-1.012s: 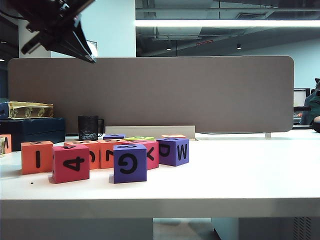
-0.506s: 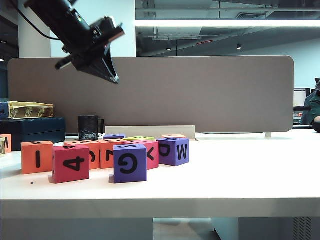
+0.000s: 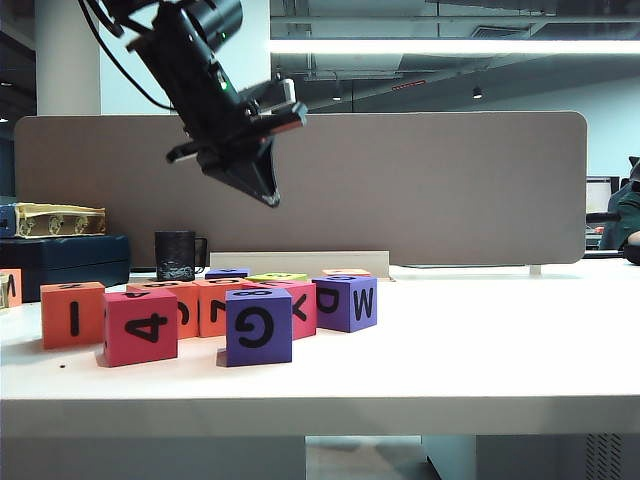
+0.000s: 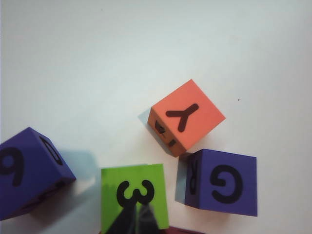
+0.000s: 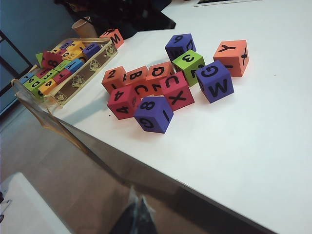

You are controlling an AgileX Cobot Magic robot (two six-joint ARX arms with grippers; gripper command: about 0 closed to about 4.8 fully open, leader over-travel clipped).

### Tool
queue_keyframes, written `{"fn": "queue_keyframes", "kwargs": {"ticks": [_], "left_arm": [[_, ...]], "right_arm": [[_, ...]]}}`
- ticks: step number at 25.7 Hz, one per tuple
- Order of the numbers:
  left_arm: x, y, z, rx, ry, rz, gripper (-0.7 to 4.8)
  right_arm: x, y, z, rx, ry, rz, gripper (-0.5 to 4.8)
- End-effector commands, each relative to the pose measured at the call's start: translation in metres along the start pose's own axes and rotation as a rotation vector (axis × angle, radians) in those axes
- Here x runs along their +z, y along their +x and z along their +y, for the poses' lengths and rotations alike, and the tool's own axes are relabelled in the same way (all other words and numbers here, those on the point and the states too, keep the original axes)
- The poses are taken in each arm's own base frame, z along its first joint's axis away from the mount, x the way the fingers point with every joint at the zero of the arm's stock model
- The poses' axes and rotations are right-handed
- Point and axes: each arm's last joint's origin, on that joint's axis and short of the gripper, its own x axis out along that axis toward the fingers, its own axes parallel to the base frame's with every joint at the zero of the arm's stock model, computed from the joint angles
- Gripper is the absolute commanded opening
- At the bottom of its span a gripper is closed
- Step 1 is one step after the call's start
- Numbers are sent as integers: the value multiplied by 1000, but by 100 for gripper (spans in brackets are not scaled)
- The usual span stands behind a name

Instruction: Select the appropriate blocks from the scattered letter blocks on the table and arrange them in a row to spell out "23".

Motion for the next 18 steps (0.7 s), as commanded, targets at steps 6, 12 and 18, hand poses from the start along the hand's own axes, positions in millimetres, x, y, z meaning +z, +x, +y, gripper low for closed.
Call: {"fn": "queue_keyframes", "kwargs": {"ticks": [6,12,18], "left_arm": [[-9,16,0,-3,0,58,185],[-13,21,-3,-9,0,93,350],[-18,33,-5,4,14,114,350]], "right_arm": [[3,-1,1,2,-17,-15,-1],[3,-1,1,2,-16,-15,-1],[3,-1,1,1,-16,-16,-1]]}}
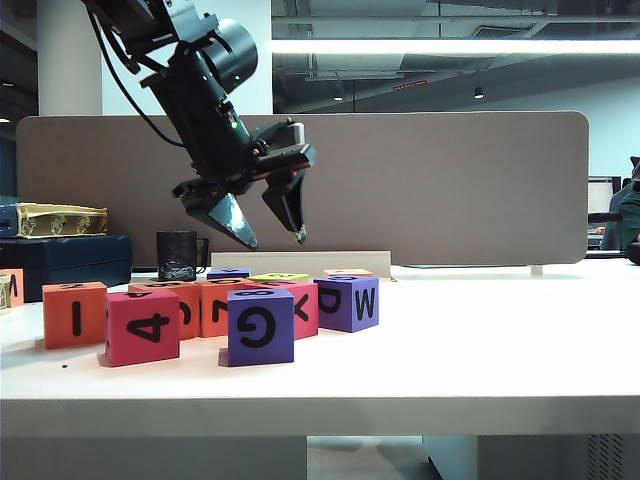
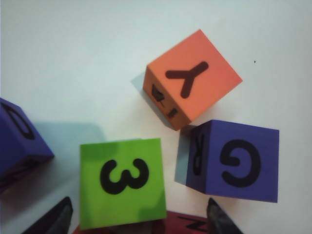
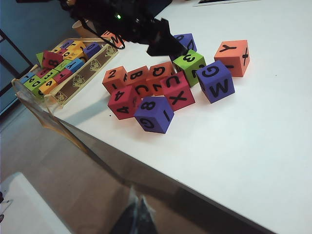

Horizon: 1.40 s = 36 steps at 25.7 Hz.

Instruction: Select the appropriate blocks from the scattered letter blocks on the table and arrange them in a row to spell out "23".

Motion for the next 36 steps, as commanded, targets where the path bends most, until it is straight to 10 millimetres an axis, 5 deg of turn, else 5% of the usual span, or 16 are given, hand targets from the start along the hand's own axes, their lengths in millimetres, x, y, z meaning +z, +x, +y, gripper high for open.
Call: {"fn": "queue_keyframes", "kwargs": {"ticks": [1,20,25,29,36], "left_arm": [[-1,7,0,22,16,2,350],[-12,40,6,72,33,43,347],[-12,41,6,74,29,41,321],[-12,42,6,76,3,37,235],[-8,38,4,70,-4,20,236]], "right_arm": [[3,-1,1,2,-16,-15,-1],[3,-1,1,2,-16,-15,-1],[3,-1,1,2,-16,-15,-1],[3,-1,1,2,-16,-15,-1],[3,-1,1,2,-16,-15,-1]]}}
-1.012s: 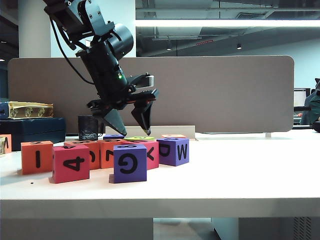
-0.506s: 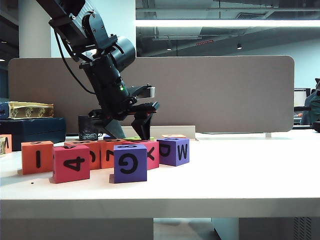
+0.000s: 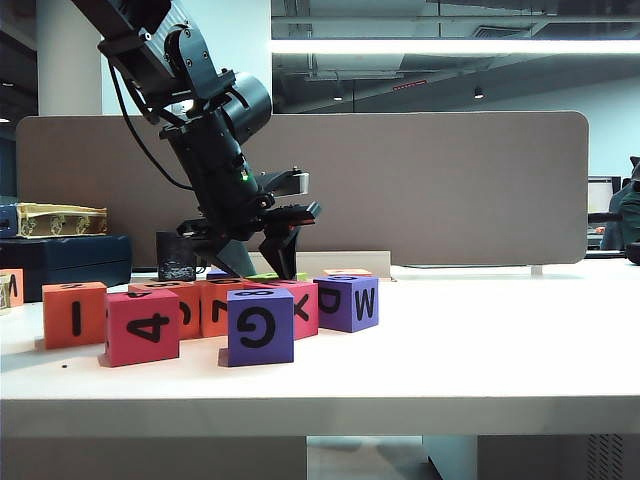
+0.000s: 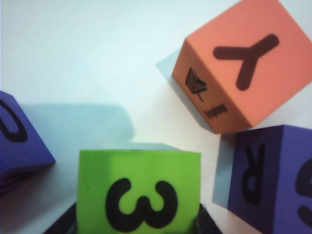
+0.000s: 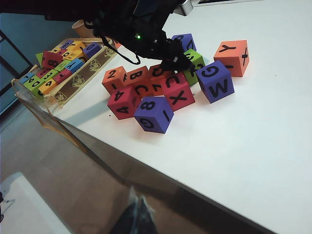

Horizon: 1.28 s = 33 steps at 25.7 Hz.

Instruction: Select the appropriate blocks from the scattered letter blocks on the table and arrange them in a row to spell out "23".

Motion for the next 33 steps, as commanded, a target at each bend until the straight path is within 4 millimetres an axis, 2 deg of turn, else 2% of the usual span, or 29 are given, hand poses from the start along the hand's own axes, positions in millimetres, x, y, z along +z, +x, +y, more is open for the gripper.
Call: {"fn": "queue_keyframes", "kwargs": {"ticks": [1,3,9,12,15,16,19,22,25,28,33], "left_arm": [[5,-7,-3,-5,4,-32,236],[9,-17,-4,-5,7,-56,236],[27,-67,-8,-19,4,-151,236],[29,-82,-27,-118,18,-89,236],[26,-82,-48,-167,61,-62,236],[25,-82,-65,-192,100,-60,236],[22,-81,-93,-206,184,-66,236],[16,-69,-115,-199,228,-54,236],[8,-45,-124,-206,243,-4,236],[5,-31,-125,-212,241,7,236],[3,-26,-128,-216,247,18,236]], "right_arm": [[3,-1,1,2,-16,-15,-1],[3,-1,1,3,-16,-15,-1],[3,-1,1,3,-16,-15,-1],[3,-1,1,2,-17,-15,-1],[3,-1,1,2,-16,-15,-1],[3,-1,1,2,-17,-15,-1],[3,-1,1,2,-16,-15,-1],[2,-1,1,3,-15,-14,-1],[1,-1,1,3,-2,0,-1],[-1,-1,1,1,7,10,-1],[-2,-1,-3,-127,16,9,-1]]}}
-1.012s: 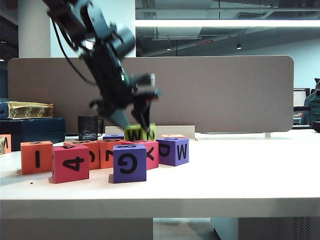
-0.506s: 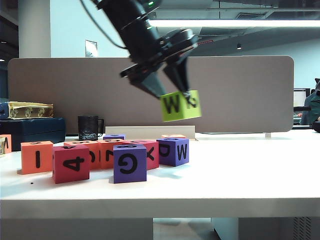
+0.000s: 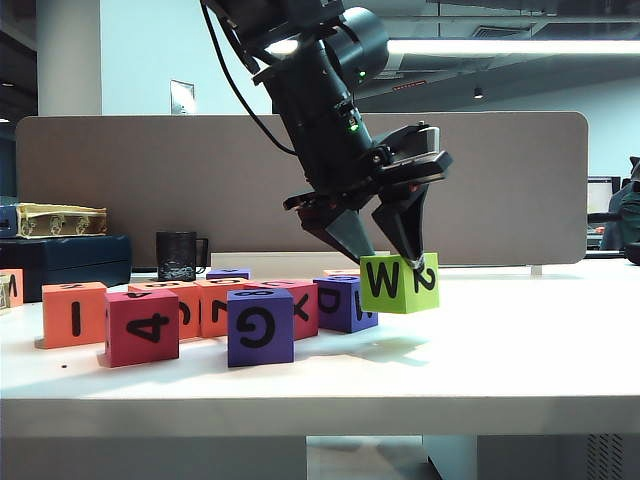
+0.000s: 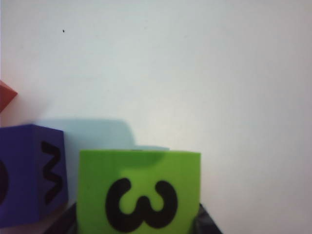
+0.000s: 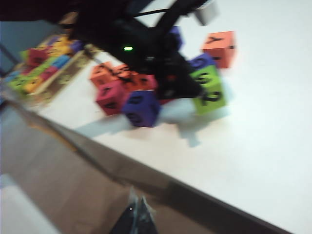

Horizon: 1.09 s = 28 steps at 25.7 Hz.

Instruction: Select the appropriate blocks from the scattered letter blocks on the table and arrange them in a row to spell out "23".

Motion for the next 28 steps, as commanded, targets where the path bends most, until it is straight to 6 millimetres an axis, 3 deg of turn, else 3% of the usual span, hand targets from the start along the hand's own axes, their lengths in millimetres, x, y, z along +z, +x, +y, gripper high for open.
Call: {"fn": "queue_keyframes", "kwargs": {"ticks": [1,8,15,16,19,23,28], "left_arm": [[3,-2,-6,-10,13,-23,236],[2,6,-21,-25,41,-13,236],[-8,36,-29,-40,56,30,248],[-8,36,-29,-40,57,31,249],[-5,34,-31,-76,59,20,360],[-4,32,-31,-75,58,29,366],[22,6,-33,-61,126,27,372]], "right_arm": [[0,-1,-3,-125,7,-1,-1],[-2,-1,-4,-163,31,8,-1],[-2,-1,-4,-170,32,8,-1],[-2,-1,-4,-170,32,8,-1],[-2,-1,-4,-171,32,9,-1],[-2,-1,-4,-171,32,9,-1],[-2,-1,-4,-171,33,9,-1]]}}
